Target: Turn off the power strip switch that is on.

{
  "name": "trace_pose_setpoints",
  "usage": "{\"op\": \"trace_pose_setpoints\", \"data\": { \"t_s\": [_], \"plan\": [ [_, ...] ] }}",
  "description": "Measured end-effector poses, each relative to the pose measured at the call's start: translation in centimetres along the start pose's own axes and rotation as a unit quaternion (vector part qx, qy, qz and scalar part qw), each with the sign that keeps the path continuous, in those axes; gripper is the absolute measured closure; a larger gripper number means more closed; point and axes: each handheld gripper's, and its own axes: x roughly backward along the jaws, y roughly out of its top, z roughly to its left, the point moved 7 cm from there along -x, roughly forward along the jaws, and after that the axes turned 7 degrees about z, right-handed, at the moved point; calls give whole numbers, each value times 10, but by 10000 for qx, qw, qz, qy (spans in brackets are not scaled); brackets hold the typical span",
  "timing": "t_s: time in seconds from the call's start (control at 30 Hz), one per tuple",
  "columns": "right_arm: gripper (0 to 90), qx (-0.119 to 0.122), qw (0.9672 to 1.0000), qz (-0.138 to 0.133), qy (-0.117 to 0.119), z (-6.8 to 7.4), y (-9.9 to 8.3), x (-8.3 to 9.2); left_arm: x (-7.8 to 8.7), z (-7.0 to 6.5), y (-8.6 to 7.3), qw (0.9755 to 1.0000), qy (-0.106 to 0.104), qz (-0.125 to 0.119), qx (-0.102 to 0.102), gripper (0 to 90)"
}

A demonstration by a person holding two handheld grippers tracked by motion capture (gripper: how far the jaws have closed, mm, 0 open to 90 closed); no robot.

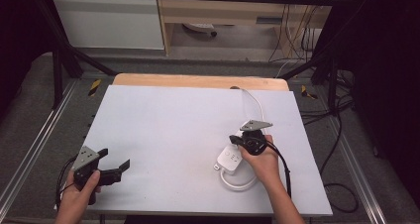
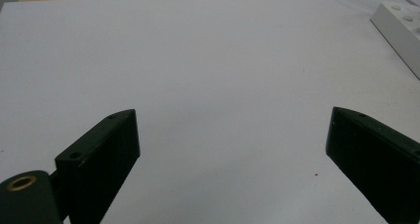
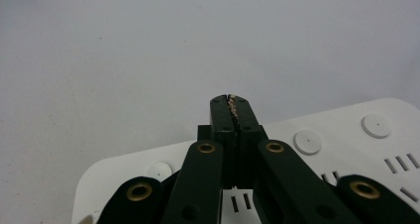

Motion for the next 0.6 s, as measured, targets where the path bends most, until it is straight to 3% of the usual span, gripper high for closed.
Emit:
{"op": "trace_pose_setpoints", "data": {
  "t_s": [0.6],
  "plan": [
    [900, -141, 9998, -124, 121, 1, 0, -1, -1, 0, 0, 10000, 12, -3, 24, 63]
  ]
}}
